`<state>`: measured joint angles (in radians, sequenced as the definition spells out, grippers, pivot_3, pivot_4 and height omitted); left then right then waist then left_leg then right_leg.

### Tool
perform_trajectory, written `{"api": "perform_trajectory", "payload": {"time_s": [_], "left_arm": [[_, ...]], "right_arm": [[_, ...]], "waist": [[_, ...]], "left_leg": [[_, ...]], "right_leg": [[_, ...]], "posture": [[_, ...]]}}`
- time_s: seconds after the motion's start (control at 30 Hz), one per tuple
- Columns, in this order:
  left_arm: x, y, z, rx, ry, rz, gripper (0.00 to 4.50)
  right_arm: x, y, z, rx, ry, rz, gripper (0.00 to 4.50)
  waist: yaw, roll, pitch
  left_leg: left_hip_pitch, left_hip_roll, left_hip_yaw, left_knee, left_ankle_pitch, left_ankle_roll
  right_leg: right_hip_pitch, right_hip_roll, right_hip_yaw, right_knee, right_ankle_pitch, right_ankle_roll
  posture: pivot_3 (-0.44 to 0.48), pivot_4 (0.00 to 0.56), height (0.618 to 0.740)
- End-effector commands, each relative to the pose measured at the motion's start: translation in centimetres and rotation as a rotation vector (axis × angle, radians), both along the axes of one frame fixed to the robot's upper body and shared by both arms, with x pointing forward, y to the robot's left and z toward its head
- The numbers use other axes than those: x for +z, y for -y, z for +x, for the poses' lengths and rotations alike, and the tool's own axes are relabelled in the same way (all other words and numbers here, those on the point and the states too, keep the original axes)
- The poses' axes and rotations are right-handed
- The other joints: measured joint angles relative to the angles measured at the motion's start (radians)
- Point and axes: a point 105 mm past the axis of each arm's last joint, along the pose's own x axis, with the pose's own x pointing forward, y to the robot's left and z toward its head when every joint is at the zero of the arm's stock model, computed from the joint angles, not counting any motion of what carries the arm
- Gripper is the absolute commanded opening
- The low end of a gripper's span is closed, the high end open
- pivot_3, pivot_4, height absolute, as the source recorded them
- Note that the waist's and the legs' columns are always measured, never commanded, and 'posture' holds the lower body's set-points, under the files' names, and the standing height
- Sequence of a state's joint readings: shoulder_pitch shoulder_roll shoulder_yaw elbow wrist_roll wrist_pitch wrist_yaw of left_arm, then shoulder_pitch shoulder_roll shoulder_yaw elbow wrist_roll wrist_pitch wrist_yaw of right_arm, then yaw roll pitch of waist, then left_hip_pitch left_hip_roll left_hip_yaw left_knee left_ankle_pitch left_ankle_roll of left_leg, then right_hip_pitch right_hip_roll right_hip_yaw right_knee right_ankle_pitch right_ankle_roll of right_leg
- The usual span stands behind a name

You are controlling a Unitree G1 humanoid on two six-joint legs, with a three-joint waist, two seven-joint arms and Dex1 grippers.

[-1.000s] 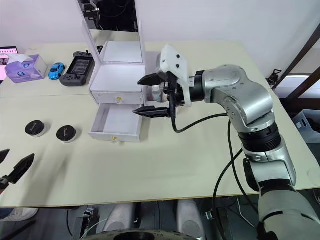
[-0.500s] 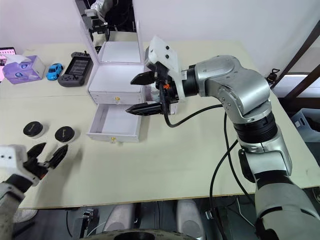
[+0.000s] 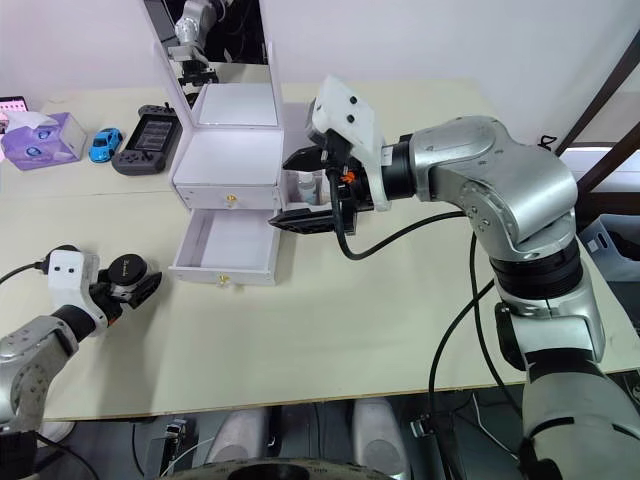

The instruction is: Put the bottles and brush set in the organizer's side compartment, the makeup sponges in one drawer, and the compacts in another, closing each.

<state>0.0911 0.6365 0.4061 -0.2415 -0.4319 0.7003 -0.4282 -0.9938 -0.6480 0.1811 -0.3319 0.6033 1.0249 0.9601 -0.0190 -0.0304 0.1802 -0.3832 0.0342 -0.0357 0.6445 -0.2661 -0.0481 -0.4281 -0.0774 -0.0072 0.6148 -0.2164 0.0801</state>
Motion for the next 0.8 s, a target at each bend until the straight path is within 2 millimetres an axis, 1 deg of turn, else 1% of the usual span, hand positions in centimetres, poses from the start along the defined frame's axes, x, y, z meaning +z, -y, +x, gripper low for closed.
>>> {"api": "perform_trajectory", "payload": {"time_s": [0.03,0.17,0.2,0.27,0.33,0.47,0.6,0.7,0.77,0.8], "left_arm": [[1.9,0.3,0.3,-0.007,-0.015,0.037,4.43],[2.6,0.6,1.1,-0.002,-0.028,0.033,4.43],[2.6,0.8,1.2,-0.004,-0.035,0.031,4.22],[2.3,0.8,1.3,0.006,-0.052,0.035,3.63],[2.0,0.7,1.2,0.012,-0.073,0.036,2.63],[1.4,0.4,1.0,0.029,-0.108,0.043,2.61],[1.7,0.4,1.3,0.022,-0.098,0.034,2.61],[3.0,1.0,1.8,-0.006,-0.037,0.014,2.61],[4.6,1.3,2.4,-0.023,0.034,0.004,2.61],[5.7,1.4,2.7,-0.035,0.082,-0.008,2.61]], "right_arm": [[1.1,0.0,-0.6,0.012,0.048,0.032,4.5],[0.8,0.1,-0.4,0.002,0.051,0.019,4.5],[0.7,0.1,-0.3,0.0,0.052,0.016,4.5],[0.7,0.2,-0.2,-0.005,0.054,0.013,4.5],[0.7,0.3,-0.1,-0.012,0.059,0.007,4.5],[0.7,0.4,0.0,-0.026,0.065,0.004,4.5],[0.6,0.7,0.2,-0.039,0.068,-0.002,4.5],[0.5,0.7,0.3,-0.045,0.069,-0.003,4.5],[0.5,0.7,0.3,-0.047,0.069,-0.003,4.5],[0.5,0.7,0.3,-0.047,0.069,-0.003,4.5]], "waist": [[0.001,0.0,0.0],[0.004,0.0,0.0],[0.004,0.0,0.0],[0.003,0.0,0.0],[0.003,0.0,0.0],[0.003,0.0,0.0],[0.003,0.0,0.0],[0.004,0.0,0.0],[0.005,0.0,0.0],[0.006,0.0,0.0]], "left_leg": [[0.0,0.0,0.0,0.0,0.0,0.0],[-0.001,0.0,0.0,0.001,0.0,0.0],[-0.001,0.0,0.0,0.001,0.0,0.0],[-0.001,0.0,0.0,0.001,0.0,0.0],[-0.001,0.0,0.0,0.001,0.0,0.0],[0.0,0.0,0.0,0.0,0.0,0.0],[0.0,0.0,0.0,0.001,0.0,0.0],[0.0,0.0,0.0,0.001,0.0,0.0],[0.0,0.0,0.0,0.001,0.0,0.0],[-0.001,0.0,0.0,0.001,0.0,0.0]], "right_leg": [[0.0,0.0,0.0,0.0,0.0,0.0],[0.0,0.0,0.0,0.0,0.0,0.0],[0.0,0.0,0.0,0.0,0.0,0.0],[0.0,0.0,0.0,0.0,0.0,0.0],[0.0,0.0,0.0,0.0,0.0,0.0],[0.0,0.0,0.0,0.0,0.0,0.0],[0.001,-0.001,0.0,0.0,0.0,0.0],[0.0,-0.001,0.0,0.0,0.0,0.0],[0.0,-0.001,0.0,0.0,0.0,0.0],[0.0,-0.001,0.0,-0.001,0.0,0.0]], "posture": [[0.0,0.15,0.74],[0.0,0.15,0.74],[0.0,0.15,0.74],[0.0,0.15,0.74],[0.0,0.15,0.74],[0.0,0.15,0.74],[0.0,0.15,0.74],[0.0,0.15,0.74],[0.0,0.15,0.74],[0.0,0.15,0.74]]}}
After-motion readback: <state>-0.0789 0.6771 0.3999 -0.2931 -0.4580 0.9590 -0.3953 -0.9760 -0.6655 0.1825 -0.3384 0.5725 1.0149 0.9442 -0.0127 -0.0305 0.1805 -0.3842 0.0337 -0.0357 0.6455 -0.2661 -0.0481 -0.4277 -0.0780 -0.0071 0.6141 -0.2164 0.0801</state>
